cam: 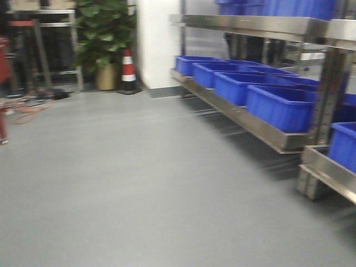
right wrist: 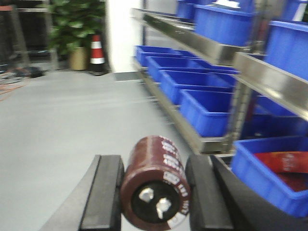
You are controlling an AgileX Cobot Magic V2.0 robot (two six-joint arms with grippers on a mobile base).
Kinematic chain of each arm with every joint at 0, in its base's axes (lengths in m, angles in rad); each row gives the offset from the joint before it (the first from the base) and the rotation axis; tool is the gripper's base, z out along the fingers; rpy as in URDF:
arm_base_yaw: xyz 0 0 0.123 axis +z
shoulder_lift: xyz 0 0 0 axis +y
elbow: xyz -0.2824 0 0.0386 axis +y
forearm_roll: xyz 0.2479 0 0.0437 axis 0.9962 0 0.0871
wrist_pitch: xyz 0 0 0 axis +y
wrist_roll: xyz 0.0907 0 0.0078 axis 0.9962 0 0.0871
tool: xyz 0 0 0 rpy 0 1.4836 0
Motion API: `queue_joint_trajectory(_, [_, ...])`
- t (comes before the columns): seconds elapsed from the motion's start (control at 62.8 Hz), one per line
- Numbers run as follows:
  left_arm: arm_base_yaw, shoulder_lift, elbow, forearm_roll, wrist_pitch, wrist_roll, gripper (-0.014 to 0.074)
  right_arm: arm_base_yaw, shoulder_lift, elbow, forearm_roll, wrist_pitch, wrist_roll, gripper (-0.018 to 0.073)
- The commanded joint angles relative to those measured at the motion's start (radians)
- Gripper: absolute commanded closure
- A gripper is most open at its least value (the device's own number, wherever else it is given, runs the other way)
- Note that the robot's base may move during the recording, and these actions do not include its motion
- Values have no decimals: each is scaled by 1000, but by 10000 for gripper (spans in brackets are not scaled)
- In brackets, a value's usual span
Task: Place cylindrical capacitor in blue bin on shelf
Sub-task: 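Drive the base away from the table toward the shelf of blue bins, then drive up to the shelf and stop facing the blue bins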
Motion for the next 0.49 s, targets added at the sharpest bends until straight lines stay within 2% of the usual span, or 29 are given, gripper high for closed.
queue_joint_trajectory(0.0, [2, -4, -2, -4, -20, 1, 708, 1, -7, -2, -7, -30, -3, 721])
queue_joint_trajectory(0.478, [2, -4, -2, -4, -20, 1, 708, 1, -7, -2, -7, -30, -3, 721])
